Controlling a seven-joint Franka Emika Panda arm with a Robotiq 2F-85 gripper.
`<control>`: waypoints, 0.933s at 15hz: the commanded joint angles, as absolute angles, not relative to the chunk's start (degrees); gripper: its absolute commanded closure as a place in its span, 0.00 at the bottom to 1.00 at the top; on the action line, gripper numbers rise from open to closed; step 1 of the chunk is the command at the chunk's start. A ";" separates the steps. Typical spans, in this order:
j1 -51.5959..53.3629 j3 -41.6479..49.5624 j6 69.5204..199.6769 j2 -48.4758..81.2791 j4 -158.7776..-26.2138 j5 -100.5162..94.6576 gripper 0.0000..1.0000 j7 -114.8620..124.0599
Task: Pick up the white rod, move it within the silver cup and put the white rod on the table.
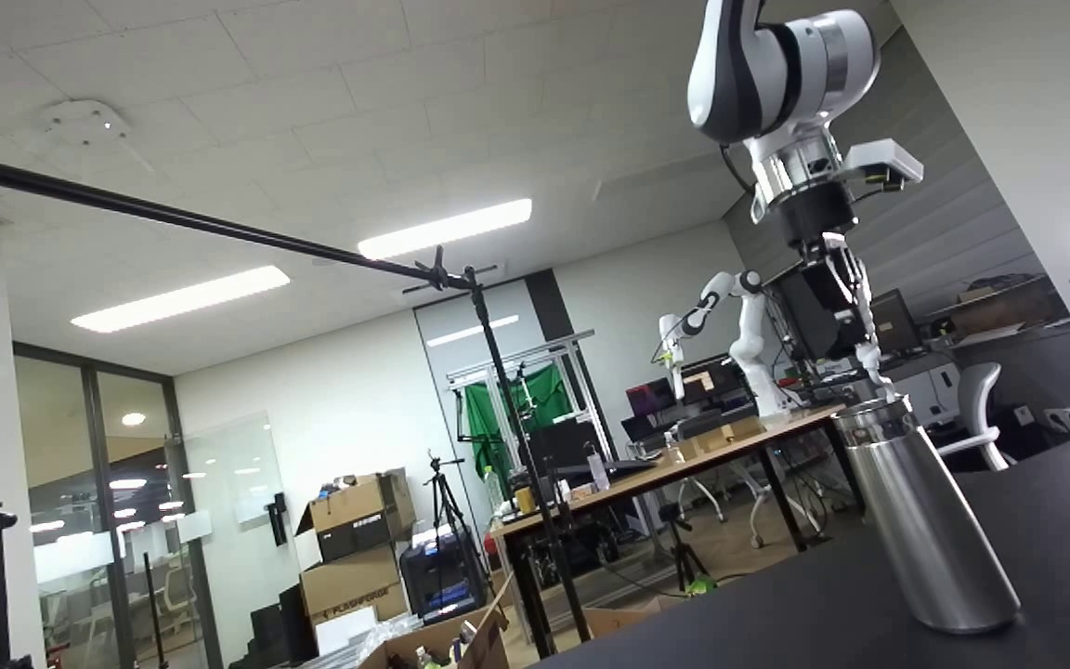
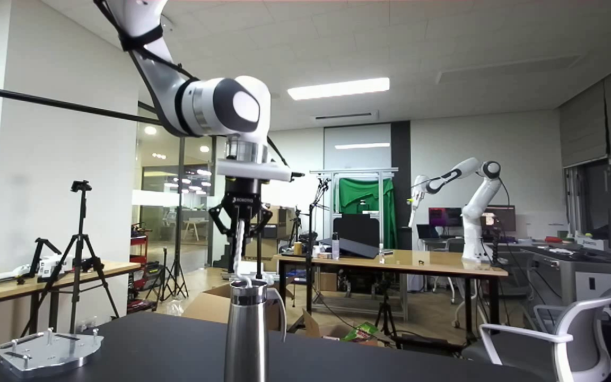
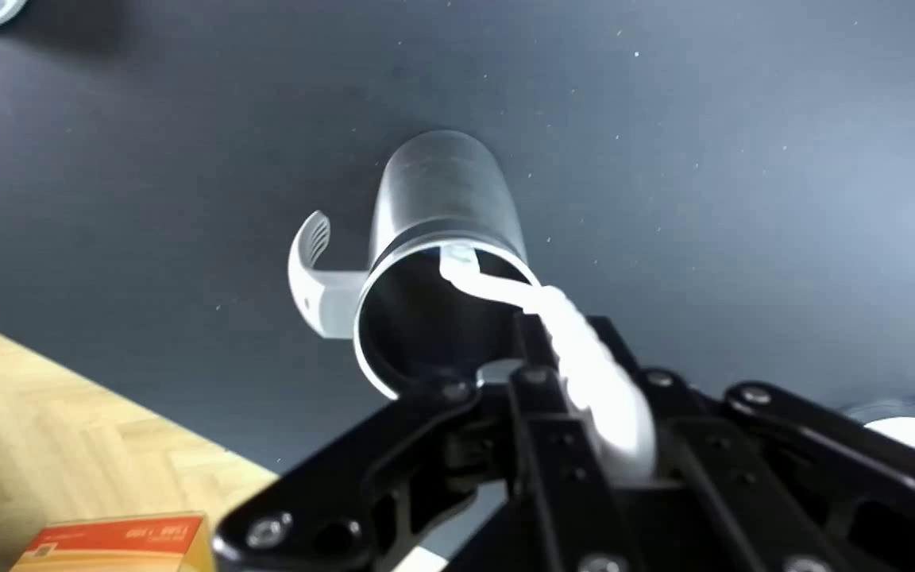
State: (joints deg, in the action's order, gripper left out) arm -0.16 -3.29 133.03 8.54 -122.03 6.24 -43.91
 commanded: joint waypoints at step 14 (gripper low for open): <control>-0.53 -4.66 129.89 7.39 -115.47 6.75 0.96 -44.63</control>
State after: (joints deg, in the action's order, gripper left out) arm -0.34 -4.96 131.78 8.00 -117.76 6.30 -44.28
